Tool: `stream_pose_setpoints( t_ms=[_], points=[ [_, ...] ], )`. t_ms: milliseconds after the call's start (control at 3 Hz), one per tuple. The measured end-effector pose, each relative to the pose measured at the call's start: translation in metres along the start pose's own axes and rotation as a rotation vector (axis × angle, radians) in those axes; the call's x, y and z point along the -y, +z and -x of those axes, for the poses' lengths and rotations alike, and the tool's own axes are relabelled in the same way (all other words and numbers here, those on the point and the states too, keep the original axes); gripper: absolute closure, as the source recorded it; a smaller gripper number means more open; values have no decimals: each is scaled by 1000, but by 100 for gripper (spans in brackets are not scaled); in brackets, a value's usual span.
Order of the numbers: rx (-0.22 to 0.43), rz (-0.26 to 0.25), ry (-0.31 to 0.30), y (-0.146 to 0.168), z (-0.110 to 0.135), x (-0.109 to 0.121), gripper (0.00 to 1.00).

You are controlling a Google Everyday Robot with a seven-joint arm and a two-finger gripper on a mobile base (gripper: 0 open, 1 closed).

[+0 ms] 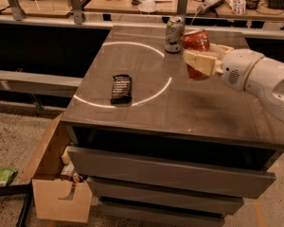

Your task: Place coke can upright

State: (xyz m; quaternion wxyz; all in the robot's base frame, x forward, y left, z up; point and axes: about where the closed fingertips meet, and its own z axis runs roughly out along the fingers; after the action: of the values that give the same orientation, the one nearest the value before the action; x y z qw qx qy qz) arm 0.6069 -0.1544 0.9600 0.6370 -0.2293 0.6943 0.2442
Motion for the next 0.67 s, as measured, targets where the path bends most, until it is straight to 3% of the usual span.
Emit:
stream_pose_setpoints(
  t_ms=[667],
  points=[
    [72,-86,-61,-13,-32,-6,100]
  ],
)
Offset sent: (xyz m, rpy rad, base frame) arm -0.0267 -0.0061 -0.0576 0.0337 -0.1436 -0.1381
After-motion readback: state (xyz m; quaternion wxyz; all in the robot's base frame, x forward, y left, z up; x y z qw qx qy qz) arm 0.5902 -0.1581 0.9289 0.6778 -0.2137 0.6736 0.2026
